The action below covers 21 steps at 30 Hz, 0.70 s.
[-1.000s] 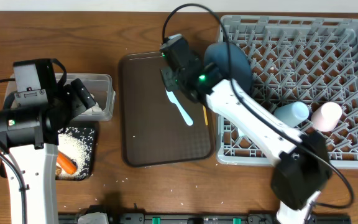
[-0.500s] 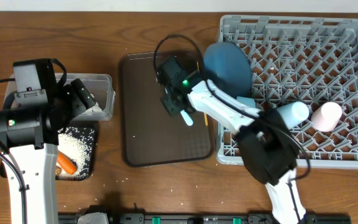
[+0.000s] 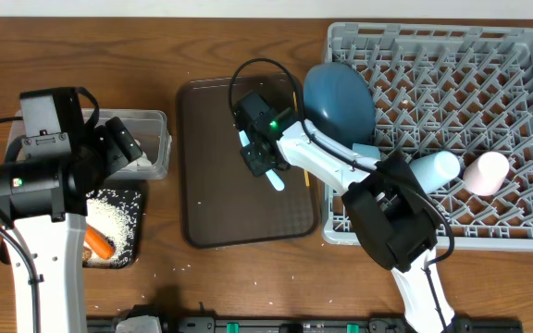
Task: Sort waste into correct bins and load items into the dishwasher rack
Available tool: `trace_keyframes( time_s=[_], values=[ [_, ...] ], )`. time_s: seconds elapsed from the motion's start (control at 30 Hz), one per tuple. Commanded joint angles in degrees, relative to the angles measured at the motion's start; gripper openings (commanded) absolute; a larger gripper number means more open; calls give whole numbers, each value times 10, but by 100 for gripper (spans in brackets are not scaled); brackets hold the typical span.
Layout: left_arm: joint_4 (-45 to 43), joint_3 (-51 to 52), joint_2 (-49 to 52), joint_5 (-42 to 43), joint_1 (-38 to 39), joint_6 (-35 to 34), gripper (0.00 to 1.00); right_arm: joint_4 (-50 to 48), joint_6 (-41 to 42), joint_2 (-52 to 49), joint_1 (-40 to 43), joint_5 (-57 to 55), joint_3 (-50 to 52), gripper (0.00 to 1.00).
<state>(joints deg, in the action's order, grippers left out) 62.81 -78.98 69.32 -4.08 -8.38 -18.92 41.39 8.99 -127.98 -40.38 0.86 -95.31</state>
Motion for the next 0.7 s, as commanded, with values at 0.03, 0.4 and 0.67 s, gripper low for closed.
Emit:
trace_keyframes(
  time_s=[0.03, 0.4, 0.67],
  values=[
    [2, -1, 0, -5, -2, 2, 98, 2, 4, -17, -4, 2, -3, 1],
    [2, -1, 0, -5, -2, 2, 98, 9, 4, 30, -5, 3, -11, 1],
    [2, -1, 0, -5, -2, 2, 98, 11, 3, 89, -5, 2, -11, 1]
  ],
)
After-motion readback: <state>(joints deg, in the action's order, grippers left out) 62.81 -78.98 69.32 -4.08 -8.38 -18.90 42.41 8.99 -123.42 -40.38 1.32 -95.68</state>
